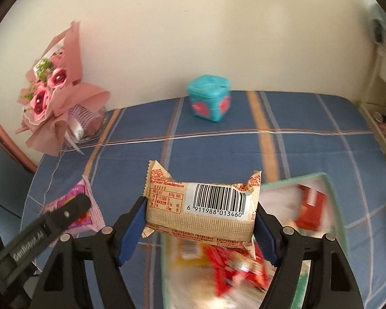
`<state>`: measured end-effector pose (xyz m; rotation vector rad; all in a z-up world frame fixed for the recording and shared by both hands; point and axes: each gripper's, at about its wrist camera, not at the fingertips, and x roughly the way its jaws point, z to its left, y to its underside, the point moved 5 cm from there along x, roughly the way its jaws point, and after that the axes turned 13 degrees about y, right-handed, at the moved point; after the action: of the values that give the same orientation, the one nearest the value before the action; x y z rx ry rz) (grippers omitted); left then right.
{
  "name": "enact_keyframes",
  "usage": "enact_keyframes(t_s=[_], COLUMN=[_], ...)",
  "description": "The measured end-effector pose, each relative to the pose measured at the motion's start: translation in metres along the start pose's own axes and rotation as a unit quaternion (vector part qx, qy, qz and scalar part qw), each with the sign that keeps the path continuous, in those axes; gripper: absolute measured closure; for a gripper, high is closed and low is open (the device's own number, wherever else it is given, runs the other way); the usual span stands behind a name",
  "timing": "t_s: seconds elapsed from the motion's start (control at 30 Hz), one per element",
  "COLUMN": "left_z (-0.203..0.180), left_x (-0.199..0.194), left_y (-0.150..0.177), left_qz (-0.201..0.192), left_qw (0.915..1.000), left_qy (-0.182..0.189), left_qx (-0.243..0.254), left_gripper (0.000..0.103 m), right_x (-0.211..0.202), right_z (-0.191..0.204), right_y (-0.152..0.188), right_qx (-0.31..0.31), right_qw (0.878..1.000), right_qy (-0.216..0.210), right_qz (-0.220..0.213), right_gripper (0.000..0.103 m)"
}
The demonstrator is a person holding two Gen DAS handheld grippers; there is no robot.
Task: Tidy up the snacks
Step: 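Carry Swiss roll with left tool while right tool carries bread packet over tray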
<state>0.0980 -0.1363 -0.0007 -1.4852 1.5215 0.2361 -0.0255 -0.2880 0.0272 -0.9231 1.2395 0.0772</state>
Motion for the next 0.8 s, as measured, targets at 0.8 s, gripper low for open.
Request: enact_keyframes(t_s=[0.8], left_z=[-0.109], left_x=[0.067], left_y=[0.125], left_qz=[0.142], left_qw=[0.9837], left_qy=[0.053], left_qx=[0.097], left_gripper=[0.024], right_x=[0.037], right_z=[-0.147], right_y=[0.095], right_qx=[0.076], right_qw=[0.990], right_qy=[0.055], right_qz=[0.106], right_gripper=[0.025])
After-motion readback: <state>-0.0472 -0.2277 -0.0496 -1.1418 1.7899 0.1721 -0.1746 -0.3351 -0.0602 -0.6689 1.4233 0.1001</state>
